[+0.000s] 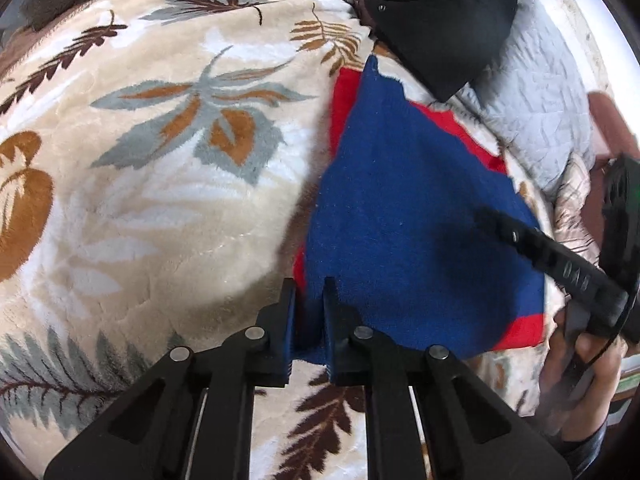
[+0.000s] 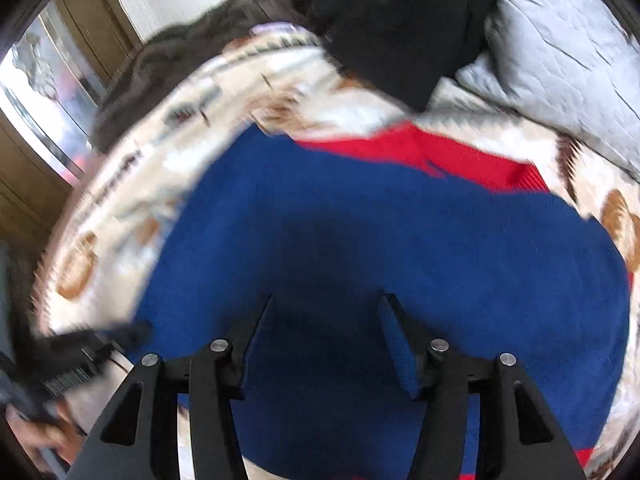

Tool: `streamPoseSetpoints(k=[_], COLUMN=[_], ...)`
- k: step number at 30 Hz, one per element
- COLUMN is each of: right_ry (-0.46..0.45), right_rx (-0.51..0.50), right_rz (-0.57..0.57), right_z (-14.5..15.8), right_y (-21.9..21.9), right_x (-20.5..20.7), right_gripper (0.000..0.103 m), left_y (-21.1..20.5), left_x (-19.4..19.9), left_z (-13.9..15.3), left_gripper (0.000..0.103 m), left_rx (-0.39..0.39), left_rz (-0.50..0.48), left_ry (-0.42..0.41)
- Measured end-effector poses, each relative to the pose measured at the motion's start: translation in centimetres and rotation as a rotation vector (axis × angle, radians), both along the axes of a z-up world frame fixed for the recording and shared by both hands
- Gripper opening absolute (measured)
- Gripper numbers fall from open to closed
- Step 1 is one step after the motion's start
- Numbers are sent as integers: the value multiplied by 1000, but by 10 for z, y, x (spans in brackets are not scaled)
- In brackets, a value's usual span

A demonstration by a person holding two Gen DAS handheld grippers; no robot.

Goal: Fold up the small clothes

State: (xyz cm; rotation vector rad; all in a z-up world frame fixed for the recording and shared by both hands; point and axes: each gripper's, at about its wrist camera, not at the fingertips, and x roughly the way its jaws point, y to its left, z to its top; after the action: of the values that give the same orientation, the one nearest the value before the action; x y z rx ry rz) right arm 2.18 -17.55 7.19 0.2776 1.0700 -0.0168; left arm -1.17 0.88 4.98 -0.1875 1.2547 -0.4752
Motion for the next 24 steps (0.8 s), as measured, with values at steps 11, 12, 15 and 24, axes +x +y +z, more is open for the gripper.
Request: streamPoseSetpoints(k=[11,12,15,24], right_ry=[80,88,96,140], right_rx=[67,54,20,-136], right_rz=[-12,-20,-29,-63], right_z=[-18,-22,-28,-42], right_y=[56,59,67,83], right_x=[105,111,123,141], right_gripper=[55,55,58,50], left_y=[13,12,10,-1], left_x=[2,3,4,8], left_z=[-4,-4,-4,-4], left_gripper=[11,11,11,11], left_rx=[-70,-65,-62,-28], left_rz=[18,15,15,11], left_ry=[66,68,74,72])
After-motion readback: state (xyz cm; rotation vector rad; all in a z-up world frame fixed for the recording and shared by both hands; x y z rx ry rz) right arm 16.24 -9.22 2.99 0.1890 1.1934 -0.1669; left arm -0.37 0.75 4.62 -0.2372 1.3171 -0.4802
